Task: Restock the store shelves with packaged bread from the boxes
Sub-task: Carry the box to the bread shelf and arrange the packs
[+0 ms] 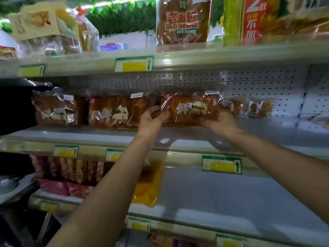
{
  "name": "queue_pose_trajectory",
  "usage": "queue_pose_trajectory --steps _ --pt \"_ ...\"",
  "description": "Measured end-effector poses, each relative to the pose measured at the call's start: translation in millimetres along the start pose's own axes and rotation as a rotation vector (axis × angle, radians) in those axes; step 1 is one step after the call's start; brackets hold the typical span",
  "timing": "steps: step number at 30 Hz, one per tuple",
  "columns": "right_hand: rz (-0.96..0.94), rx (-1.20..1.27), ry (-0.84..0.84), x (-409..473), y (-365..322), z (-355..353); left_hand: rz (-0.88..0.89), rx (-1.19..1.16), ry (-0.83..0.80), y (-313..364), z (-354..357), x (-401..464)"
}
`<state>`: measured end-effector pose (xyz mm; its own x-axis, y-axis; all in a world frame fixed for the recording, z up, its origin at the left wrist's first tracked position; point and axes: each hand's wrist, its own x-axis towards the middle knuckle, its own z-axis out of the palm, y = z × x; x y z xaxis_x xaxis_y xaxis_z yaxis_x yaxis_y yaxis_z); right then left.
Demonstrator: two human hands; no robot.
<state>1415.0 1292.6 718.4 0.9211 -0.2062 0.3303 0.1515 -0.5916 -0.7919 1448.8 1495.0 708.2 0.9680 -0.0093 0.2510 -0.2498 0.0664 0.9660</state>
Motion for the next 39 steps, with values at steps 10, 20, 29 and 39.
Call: queue_pose_trajectory --steps 10,20,29,39 --pt "-0.413 0.129 -0.168 -135 -39 98 -0.071 -0.249 0.161 -28 -123 -166" --pt "-0.250 0.211 -0.883 -252 6 285 -0.445 -0.255 0.522 -151 -288 -274" --pt "0.018 0.055 -1.319 -271 64 464 -0.729 -0.439 0.867 -277 -379 -309" --pt "0.120 -0.267 -1.640 -297 198 651 -1.036 -0.515 1.035 -474 -444 -341"
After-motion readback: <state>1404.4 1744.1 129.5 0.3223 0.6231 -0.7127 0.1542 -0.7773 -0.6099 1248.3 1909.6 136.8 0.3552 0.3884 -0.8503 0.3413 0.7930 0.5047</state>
